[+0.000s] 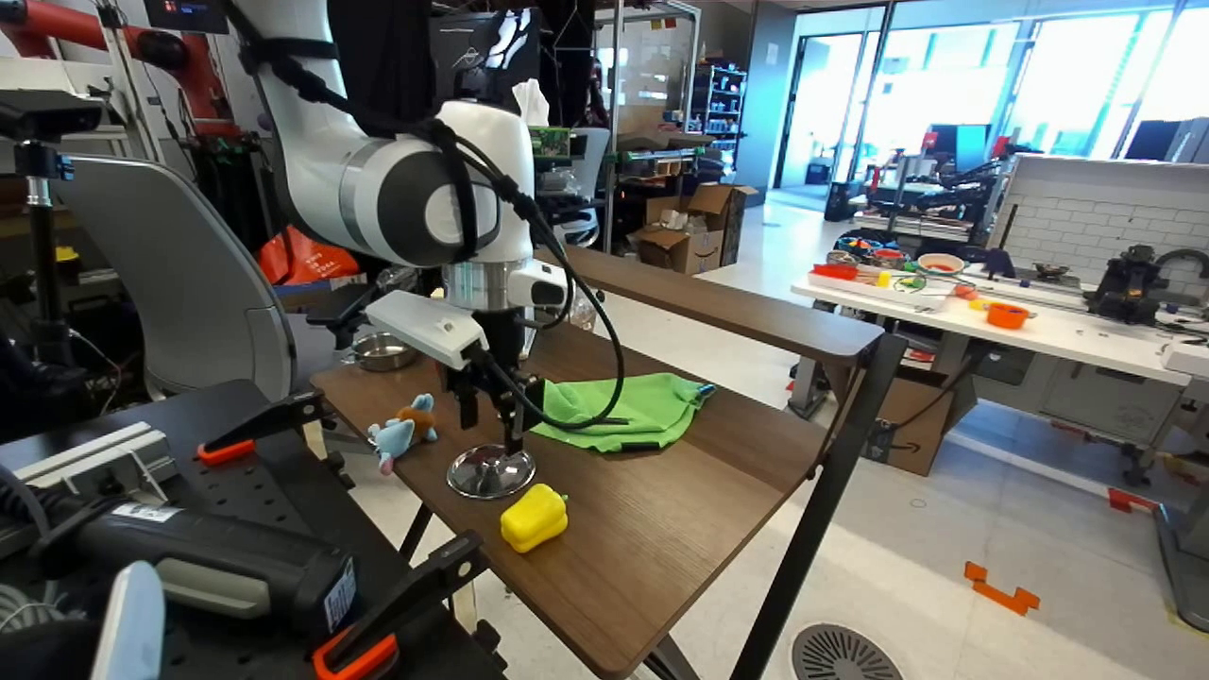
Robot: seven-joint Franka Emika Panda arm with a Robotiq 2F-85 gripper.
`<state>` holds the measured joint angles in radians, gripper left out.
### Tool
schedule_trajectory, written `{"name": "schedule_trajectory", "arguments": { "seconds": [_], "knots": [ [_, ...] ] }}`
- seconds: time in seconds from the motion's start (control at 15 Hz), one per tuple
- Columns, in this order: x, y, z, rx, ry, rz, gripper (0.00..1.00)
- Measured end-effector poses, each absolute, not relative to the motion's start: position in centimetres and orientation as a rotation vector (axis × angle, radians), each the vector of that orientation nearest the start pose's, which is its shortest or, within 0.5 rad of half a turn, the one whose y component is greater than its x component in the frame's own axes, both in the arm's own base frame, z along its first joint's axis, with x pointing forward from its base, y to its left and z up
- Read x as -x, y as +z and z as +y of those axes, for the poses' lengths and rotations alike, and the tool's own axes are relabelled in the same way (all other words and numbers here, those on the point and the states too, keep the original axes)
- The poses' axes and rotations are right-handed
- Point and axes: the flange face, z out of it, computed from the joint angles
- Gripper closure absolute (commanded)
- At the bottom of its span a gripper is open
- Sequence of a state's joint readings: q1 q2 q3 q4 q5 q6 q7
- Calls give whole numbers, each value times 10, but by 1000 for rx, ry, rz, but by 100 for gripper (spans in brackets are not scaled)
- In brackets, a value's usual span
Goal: Remove the lid from the pot.
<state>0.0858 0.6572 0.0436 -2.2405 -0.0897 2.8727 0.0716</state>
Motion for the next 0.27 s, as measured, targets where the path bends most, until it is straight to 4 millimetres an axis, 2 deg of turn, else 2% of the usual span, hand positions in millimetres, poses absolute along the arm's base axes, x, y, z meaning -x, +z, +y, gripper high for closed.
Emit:
{"name": "schedule_trajectory", "arguments": {
  "seconds": [0.13, 0.27],
  "knots": [
    [-512, 100, 85, 3110, -87, -232, 0],
    [-503, 138, 101, 3081, -192, -294, 0]
  ]
}}
